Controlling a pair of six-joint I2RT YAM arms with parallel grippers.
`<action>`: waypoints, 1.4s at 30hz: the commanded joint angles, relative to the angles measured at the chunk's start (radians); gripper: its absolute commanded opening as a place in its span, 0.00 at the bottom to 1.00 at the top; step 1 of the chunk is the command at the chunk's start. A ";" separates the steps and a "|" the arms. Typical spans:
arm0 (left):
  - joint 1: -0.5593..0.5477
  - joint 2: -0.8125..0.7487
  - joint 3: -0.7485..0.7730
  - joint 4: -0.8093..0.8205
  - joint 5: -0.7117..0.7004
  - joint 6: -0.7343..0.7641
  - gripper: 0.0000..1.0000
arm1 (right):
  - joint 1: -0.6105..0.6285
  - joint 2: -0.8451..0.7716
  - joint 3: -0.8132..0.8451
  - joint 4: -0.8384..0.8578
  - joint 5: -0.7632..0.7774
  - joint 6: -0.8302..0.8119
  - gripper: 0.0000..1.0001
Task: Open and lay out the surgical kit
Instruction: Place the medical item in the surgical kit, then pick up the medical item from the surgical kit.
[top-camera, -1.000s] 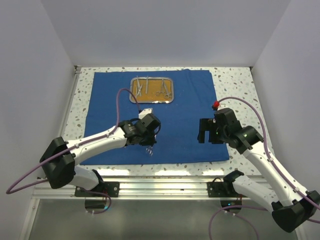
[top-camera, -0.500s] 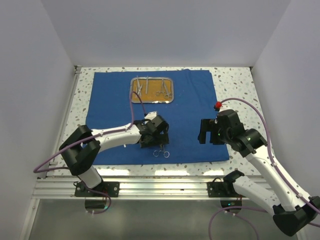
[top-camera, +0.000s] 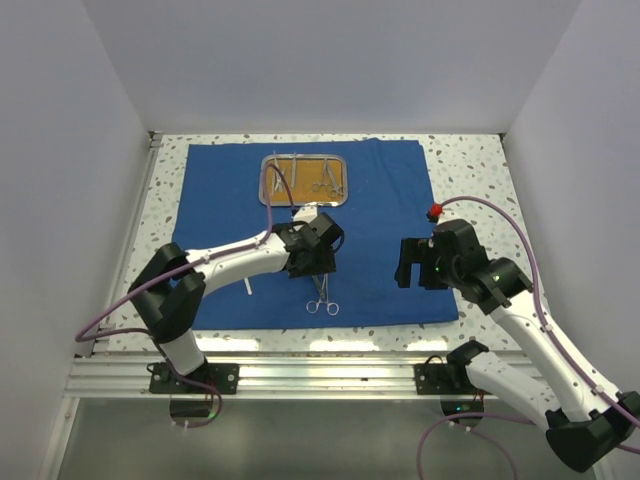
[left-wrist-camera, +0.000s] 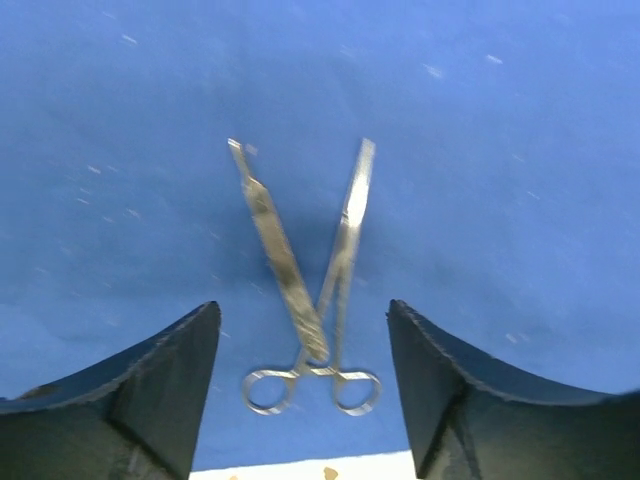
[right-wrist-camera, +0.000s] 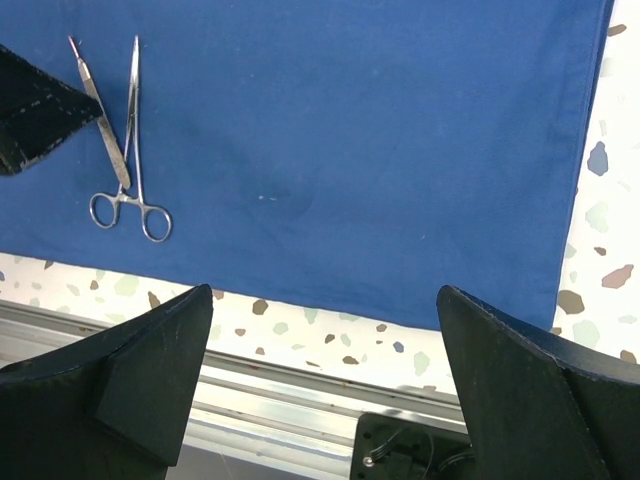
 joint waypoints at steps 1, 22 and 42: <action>0.025 0.037 0.049 -0.059 -0.072 0.033 0.69 | -0.002 -0.001 -0.004 0.028 0.014 -0.004 0.98; 0.025 0.214 0.066 -0.056 -0.052 0.089 0.16 | -0.002 0.056 0.021 -0.007 0.057 -0.022 0.99; 0.061 0.009 0.133 -0.201 -0.185 0.152 0.00 | -0.002 0.043 0.024 0.023 0.031 -0.053 0.98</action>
